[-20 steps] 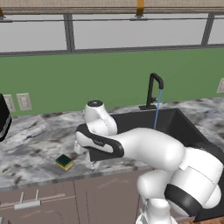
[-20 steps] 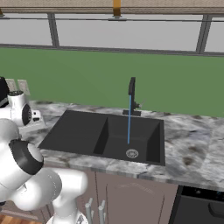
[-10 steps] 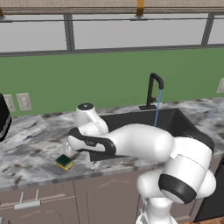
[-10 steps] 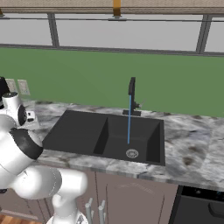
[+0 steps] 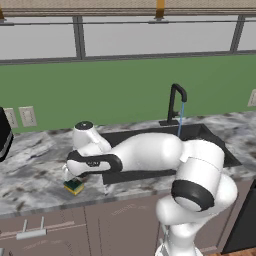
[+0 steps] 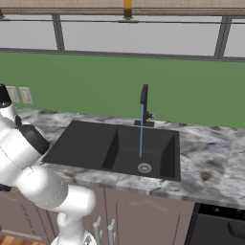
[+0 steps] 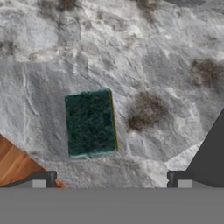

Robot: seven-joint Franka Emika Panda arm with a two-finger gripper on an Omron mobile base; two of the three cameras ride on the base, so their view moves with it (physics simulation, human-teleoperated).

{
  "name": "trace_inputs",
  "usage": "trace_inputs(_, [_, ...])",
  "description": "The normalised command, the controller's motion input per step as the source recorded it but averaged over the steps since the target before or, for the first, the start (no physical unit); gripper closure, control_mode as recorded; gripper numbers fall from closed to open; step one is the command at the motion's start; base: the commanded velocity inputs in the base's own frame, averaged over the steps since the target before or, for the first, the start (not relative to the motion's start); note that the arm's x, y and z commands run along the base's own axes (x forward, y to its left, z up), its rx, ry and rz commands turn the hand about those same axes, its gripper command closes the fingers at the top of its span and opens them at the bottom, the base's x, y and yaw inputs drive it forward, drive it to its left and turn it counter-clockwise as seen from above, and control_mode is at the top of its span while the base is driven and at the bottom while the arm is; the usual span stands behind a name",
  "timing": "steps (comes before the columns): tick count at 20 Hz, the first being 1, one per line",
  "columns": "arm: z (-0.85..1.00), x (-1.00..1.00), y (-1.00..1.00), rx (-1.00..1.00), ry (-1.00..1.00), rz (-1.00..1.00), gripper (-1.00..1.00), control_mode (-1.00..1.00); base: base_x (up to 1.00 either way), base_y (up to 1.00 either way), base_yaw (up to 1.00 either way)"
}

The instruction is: Soak the sponge with water for a few seconds and then drop it inside the sink.

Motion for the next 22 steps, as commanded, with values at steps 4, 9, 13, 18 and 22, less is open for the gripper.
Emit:
trace_inputs(4, [-0.12,0.10,0.47,0.00,0.00,0.00,-1.00,-1.00,0.00,0.00,0.00])
trace_inputs(9, [-0.10,0.08,0.32,0.00,0.00,0.00,-1.00,-1.00,0.00,0.00,0.00])
trace_inputs(13, [-0.01,0.00,0.09,0.00,0.00,0.00,-1.00,-1.00,0.00,0.00,0.00])
trace_inputs(18, [-0.03,0.00,0.00,0.00,0.00,0.00,-1.00,-1.00,0.00,0.00,0.00])
trace_inputs(22, [-0.14,0.00,0.00,0.00,0.00,0.00,-1.00,-1.00,0.00,0.00,0.00])
